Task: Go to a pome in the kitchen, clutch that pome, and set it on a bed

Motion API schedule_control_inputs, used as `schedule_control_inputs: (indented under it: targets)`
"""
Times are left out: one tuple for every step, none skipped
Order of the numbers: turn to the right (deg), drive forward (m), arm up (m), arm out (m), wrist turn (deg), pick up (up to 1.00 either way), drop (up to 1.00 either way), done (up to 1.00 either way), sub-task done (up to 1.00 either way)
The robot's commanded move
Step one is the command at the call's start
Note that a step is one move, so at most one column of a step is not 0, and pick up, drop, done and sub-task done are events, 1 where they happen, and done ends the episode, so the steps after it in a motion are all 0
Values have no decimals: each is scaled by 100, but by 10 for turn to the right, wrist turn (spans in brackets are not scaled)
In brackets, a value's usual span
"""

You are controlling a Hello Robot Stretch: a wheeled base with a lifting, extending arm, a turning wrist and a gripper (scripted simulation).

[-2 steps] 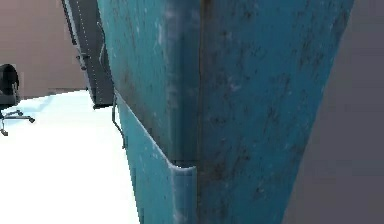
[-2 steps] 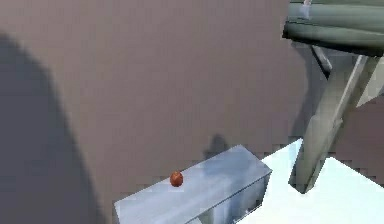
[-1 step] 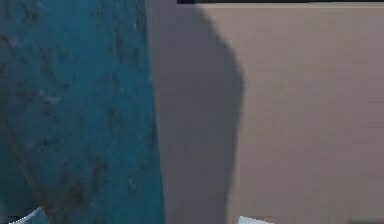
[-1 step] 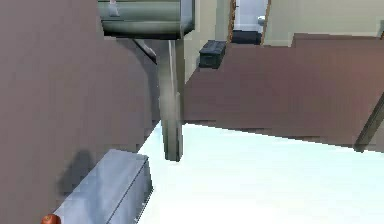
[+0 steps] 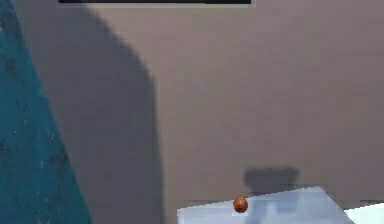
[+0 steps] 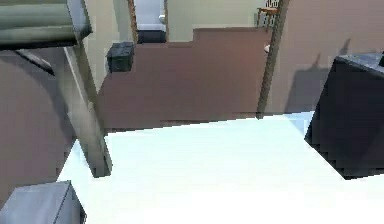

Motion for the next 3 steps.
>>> schedule_control_inputs:
  targets:
    - [0,25,0,0,0,0,0,0,0]
    - [-450,0,0,0,0,0,0,0,0]
    - [-150,0,0,0,0,0,0,0,0]
